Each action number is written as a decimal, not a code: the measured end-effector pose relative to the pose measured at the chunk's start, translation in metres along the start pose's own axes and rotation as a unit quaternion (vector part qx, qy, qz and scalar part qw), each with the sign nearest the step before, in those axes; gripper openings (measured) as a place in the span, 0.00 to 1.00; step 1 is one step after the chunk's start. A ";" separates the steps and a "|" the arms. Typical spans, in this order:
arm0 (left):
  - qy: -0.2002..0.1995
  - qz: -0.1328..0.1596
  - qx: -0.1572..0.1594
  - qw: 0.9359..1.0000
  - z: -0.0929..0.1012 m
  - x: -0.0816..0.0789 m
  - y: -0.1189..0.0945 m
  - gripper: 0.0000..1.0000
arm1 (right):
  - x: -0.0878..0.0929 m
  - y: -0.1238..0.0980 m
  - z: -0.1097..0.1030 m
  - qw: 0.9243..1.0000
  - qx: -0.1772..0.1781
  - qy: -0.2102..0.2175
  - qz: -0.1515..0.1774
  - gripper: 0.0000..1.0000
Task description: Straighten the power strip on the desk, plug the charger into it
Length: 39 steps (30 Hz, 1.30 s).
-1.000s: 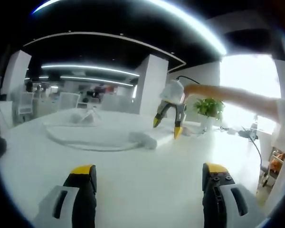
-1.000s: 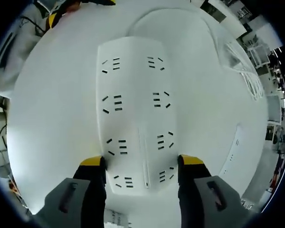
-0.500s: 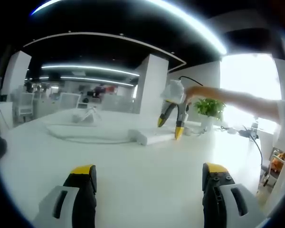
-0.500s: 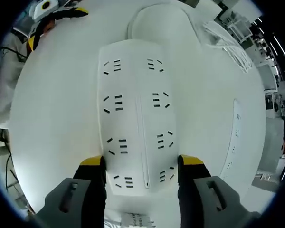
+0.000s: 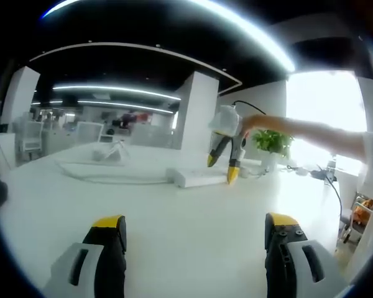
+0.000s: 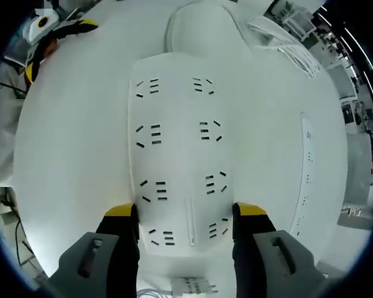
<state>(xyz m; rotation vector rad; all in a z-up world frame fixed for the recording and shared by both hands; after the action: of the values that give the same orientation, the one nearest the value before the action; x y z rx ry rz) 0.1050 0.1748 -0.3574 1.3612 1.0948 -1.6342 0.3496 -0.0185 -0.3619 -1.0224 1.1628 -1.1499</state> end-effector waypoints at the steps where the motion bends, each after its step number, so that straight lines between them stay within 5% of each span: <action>1: 0.000 0.000 0.000 1.000 0.000 0.000 0.000 0.95 | 0.000 0.000 0.000 1.000 0.000 0.004 -0.001 0.59; 39: 0.000 0.007 0.005 1.000 0.001 -0.002 -0.001 0.95 | 0.010 -0.002 -0.015 0.995 0.009 0.103 -0.012 0.59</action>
<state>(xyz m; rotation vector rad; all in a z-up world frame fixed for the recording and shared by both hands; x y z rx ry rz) 0.1040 0.1741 -0.3555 1.3730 1.0773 -1.6320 0.3352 -0.0289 -0.3629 -0.9216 1.3017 -1.3060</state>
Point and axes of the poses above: the point that each gripper's makers call its tool centre point, and the gripper's own axes: y roughly forward along the fingers, z roughly to its right, x roughly out of its underside, the point moved 2 cm from there along -y, roughly backward along the fingers, and after that the axes turned 9 degrees about y, right-handed, at the moved point
